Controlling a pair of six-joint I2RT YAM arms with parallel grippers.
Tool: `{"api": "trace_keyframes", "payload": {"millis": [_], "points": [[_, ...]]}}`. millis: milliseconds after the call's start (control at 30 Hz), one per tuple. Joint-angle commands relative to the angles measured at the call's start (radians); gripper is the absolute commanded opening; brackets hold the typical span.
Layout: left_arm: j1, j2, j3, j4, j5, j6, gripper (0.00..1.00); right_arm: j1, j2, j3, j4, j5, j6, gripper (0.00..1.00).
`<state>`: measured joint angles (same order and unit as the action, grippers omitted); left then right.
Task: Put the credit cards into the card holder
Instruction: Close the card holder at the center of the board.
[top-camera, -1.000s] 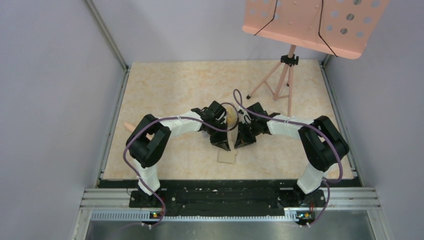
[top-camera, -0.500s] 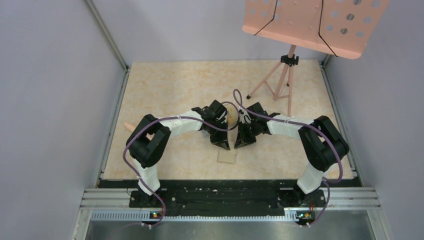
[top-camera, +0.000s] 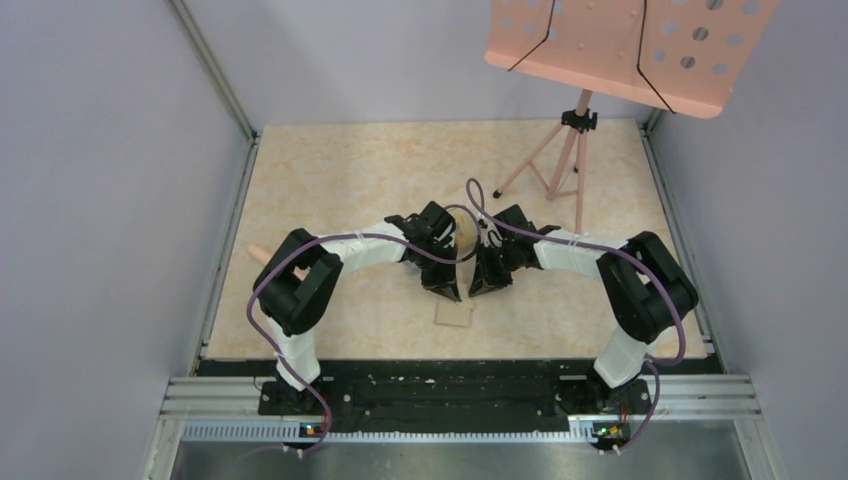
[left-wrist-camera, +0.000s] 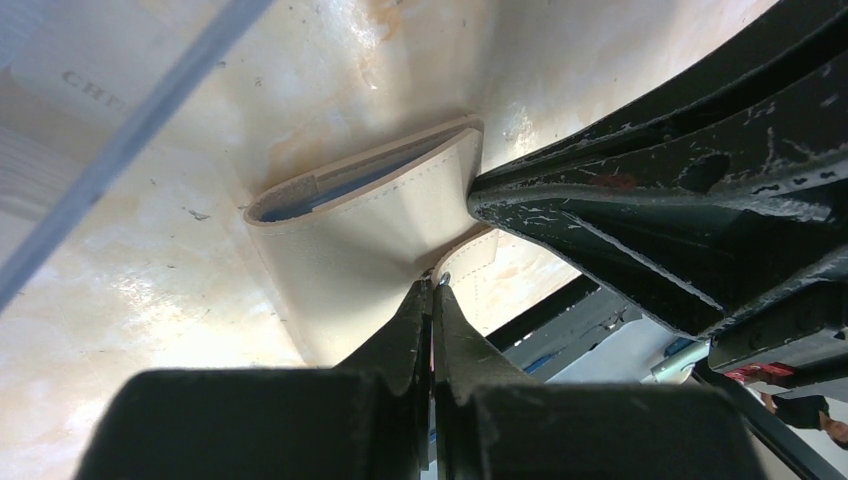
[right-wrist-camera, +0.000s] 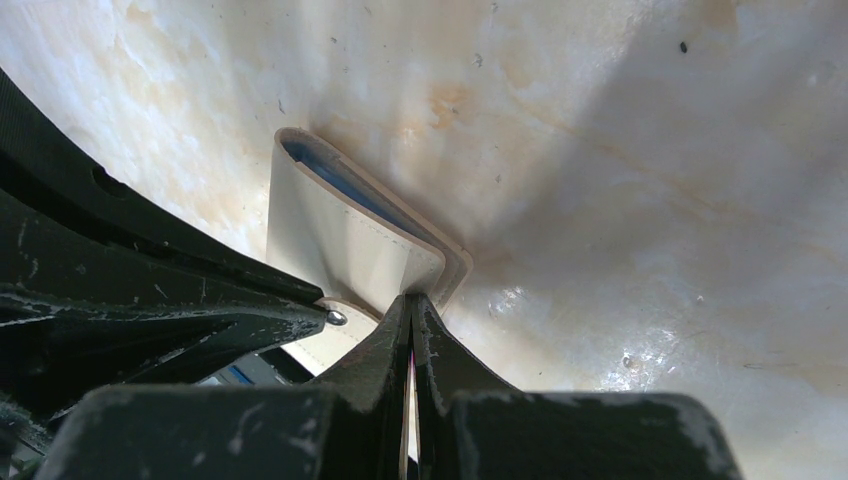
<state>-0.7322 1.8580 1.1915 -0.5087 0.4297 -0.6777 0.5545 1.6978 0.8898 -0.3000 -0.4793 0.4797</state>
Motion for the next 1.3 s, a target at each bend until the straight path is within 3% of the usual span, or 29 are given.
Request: {"api": "trace_keyframes", "payload": {"millis": [0,767,1267], "points": [[-0.009,-0.003,-0.002,0.0,0.014,0.009,0.0,0.018,0.005,0.002,-0.004,-0.001,-0.012,0.0],[-0.013,-0.068,0.013,0.018,-0.06,0.017,0.0,0.022,0.0,-0.006,-0.004,0.001,-0.014,0.0],[-0.013,-0.024,0.003,-0.003,-0.06,0.022,0.0,0.024,-0.009,-0.006,0.002,-0.011,-0.022,0.0]]}}
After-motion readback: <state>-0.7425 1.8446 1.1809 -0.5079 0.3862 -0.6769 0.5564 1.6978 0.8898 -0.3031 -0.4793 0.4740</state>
